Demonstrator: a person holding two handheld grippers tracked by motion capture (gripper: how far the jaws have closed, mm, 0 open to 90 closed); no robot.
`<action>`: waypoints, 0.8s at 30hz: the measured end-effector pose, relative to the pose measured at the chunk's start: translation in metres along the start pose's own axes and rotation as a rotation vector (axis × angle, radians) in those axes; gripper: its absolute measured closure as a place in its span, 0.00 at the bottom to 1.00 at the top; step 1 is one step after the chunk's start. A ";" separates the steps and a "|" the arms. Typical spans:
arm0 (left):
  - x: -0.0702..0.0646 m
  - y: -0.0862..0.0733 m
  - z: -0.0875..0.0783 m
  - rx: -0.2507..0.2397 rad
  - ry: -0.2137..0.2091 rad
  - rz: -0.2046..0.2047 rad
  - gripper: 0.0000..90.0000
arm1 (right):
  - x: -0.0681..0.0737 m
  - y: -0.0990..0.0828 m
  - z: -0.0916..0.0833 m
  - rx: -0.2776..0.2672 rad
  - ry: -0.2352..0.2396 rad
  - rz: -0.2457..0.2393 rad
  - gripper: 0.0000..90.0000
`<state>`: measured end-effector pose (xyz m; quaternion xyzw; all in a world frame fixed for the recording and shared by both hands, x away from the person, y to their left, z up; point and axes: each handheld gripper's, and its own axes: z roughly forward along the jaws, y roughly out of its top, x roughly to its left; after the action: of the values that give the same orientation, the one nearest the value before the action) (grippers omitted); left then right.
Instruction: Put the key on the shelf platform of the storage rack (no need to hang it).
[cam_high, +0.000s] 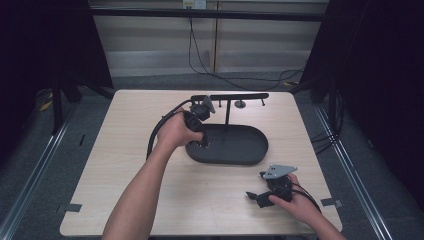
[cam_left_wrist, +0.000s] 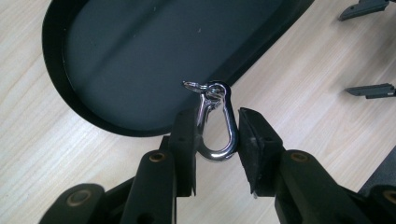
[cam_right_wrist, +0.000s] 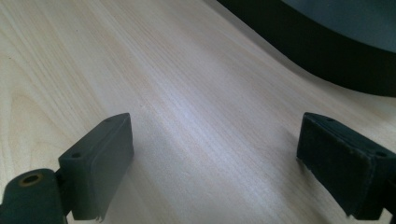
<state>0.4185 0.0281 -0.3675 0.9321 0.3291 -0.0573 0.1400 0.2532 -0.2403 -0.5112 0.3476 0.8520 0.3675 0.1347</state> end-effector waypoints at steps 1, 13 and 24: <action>0.000 0.001 0.001 -0.002 0.005 -0.001 0.76 | 0.000 0.000 0.000 0.000 -0.001 -0.001 0.11; 0.000 0.008 0.008 -0.004 0.013 0.003 0.76 | 0.000 0.000 0.000 0.000 0.000 0.000 0.11; -0.001 0.014 0.009 -0.010 0.016 0.006 0.76 | 0.000 0.000 0.000 0.000 0.000 0.000 0.11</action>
<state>0.4264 0.0146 -0.3727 0.9328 0.3275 -0.0478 0.1423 0.2533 -0.2404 -0.5112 0.3474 0.8521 0.3676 0.1349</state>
